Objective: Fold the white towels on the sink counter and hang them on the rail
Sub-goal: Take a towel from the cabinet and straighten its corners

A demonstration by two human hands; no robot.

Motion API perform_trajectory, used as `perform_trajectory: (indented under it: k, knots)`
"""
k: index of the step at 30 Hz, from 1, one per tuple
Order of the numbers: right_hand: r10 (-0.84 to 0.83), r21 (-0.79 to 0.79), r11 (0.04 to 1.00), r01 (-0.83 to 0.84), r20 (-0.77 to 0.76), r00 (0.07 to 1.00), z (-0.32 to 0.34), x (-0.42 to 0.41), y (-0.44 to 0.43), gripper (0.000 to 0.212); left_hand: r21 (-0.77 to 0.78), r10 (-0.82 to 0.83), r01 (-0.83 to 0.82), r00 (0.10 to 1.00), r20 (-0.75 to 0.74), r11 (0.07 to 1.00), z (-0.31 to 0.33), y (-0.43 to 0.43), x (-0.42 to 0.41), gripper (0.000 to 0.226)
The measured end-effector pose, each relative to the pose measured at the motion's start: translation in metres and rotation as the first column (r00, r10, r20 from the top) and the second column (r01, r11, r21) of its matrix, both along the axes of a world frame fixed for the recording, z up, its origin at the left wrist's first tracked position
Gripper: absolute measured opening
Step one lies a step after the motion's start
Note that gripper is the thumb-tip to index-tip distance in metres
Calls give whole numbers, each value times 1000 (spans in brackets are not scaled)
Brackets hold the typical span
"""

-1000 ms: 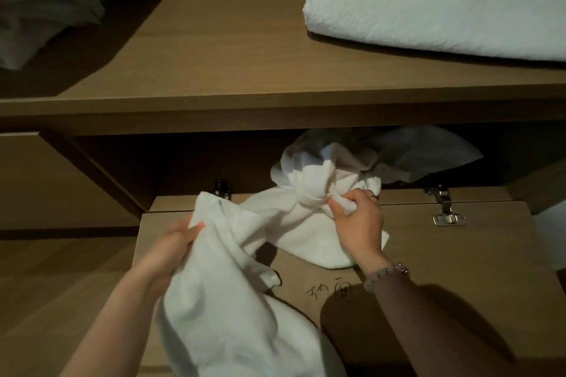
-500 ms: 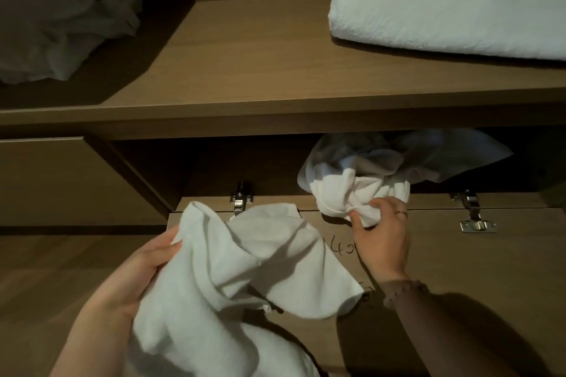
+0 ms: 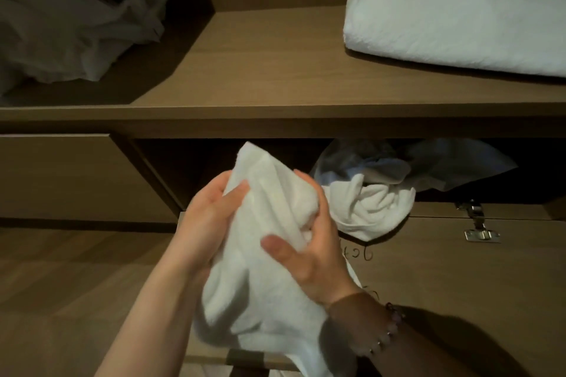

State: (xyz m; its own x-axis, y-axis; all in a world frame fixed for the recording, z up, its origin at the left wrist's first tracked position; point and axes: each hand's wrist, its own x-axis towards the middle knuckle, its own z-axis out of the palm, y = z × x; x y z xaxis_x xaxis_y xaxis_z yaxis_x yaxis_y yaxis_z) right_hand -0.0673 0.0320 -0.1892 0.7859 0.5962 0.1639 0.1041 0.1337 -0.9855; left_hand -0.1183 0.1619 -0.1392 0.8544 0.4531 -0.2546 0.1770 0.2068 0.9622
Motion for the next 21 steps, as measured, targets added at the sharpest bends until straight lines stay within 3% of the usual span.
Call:
perform_trajectory:
  k: [2,6,12,15,19,21]
  knots:
    - [-76,23,997,77,-43,996,1,1,3,87,131,35,-39,999,32,991,7,-7,4,14]
    - [-161,-11,987,161,-54,985,7,-1,7,54,206,106,-123,990,91,971,11,-8,8,13]
    - [-294,-13,956,294,-93,951,13,9,9,27,89,44,-50,997,64,995,-2,-1,14,25]
    - [-349,-37,937,347,-126,929,23,22,8,27,114,-110,106,993,32,988,-2,6,8,55]
    - [-427,-163,902,399,-204,881,62,25,10,73,177,-200,201,980,-24,963,25,4,-6,75]
    - [-444,-210,890,405,-192,875,95,21,10,49,151,-168,177,983,-68,973,49,1,-11,69]
